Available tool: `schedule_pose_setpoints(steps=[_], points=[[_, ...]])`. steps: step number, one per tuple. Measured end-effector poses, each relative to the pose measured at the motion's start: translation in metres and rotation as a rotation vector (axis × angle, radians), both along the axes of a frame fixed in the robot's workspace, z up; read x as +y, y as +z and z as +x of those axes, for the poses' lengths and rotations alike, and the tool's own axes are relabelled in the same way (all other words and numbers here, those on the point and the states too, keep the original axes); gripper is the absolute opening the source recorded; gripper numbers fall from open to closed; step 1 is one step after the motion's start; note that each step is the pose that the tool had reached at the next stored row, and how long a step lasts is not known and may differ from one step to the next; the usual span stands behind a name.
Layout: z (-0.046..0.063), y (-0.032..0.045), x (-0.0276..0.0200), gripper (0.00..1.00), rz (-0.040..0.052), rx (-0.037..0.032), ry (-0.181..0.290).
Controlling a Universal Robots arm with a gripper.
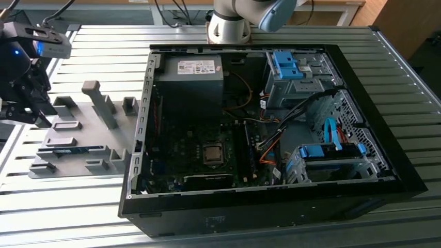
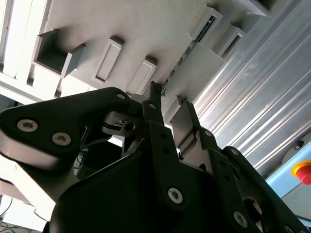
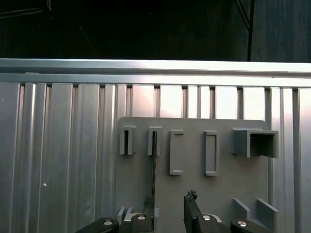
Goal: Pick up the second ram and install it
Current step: 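Pick up the second ram and move it above second insertion slot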
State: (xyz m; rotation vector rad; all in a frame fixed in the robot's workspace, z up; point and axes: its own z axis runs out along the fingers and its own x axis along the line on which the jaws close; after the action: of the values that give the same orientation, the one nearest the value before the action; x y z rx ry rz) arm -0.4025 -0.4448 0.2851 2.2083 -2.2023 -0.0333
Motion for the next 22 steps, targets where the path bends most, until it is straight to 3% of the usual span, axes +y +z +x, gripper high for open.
schedule_pose_setpoints(steps=[12, 22], points=[[0.0, -0.0185, -0.0106, 0.37, 0.0002, -0.0002, 0.0], [0.0, -0.0211, -0.0112, 0.37, 0.0, 0.0, 0.0]])
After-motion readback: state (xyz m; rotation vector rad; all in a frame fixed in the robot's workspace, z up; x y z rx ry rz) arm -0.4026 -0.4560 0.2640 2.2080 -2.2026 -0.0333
